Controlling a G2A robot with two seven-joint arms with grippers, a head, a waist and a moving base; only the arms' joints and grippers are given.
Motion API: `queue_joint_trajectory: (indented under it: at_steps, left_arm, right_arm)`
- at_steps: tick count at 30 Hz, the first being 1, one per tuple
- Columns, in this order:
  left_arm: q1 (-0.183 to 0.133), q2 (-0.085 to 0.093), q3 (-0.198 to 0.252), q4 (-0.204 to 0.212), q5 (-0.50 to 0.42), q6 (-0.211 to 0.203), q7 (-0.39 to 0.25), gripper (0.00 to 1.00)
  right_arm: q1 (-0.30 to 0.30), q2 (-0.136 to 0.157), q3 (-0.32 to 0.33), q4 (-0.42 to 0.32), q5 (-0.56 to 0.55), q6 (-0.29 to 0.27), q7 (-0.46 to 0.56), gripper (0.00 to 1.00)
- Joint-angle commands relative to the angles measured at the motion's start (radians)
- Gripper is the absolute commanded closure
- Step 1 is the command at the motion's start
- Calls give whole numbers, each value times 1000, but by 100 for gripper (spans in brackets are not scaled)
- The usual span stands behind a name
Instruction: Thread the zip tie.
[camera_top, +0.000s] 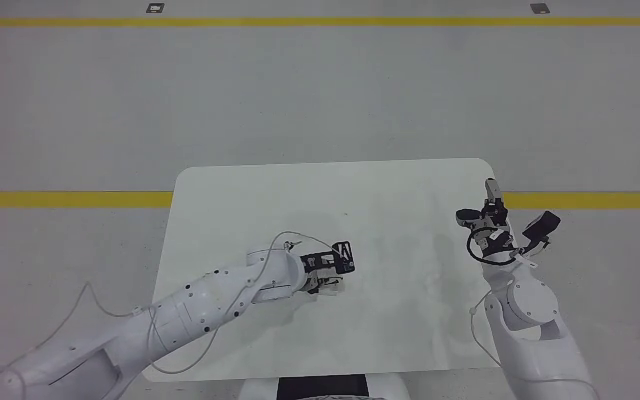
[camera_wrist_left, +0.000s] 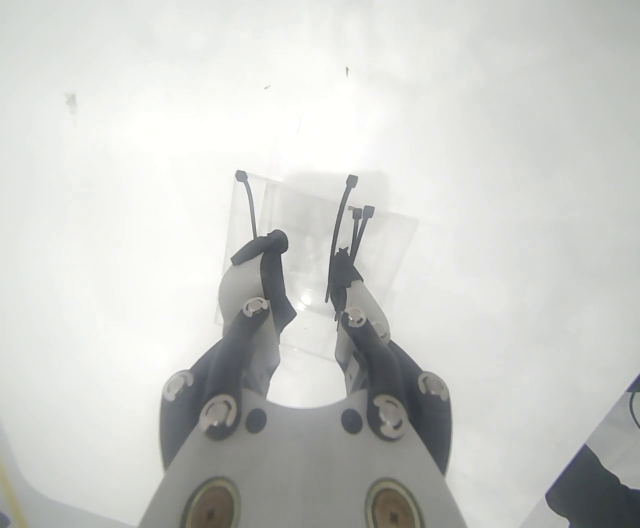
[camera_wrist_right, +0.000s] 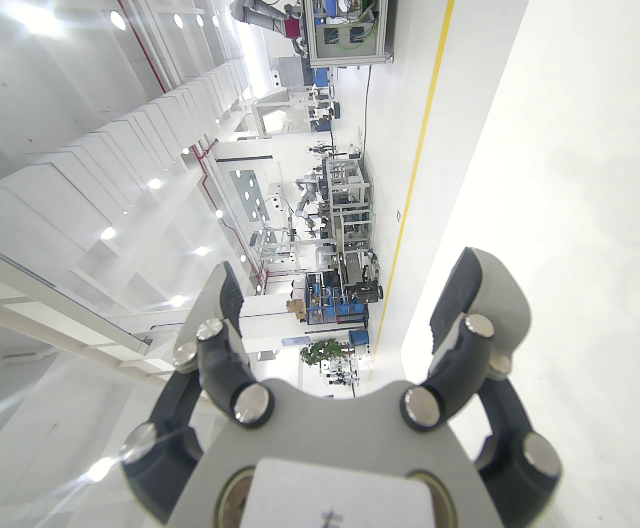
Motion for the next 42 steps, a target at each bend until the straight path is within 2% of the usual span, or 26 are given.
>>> queue_joint_trajectory:
  at_steps: [1, 12, 22, 34, 42]
  left_arm:
    - [1, -2, -1, 0, 1, -2, -3, 83]
    - [-2, -10, 10, 10, -5, -3, -12, 79]
    - [-13, -14, 24, 21, -19, -3, -23, 80]
    - [-38, -15, 45, 17, -38, -3, -69, 81]
    - [-55, -27, 63, 26, -49, -3, -103, 80]
  right_arm:
    - [0, 0, 0, 0, 0, 0, 0, 0]
    - [0, 0, 0, 0, 0, 0, 0, 0]
    - [0, 0, 0, 0, 0, 0, 0, 0]
    - [0, 0, 0, 0, 0, 0, 0, 0]
    - [0, 0, 0, 0, 0, 0, 0, 0]
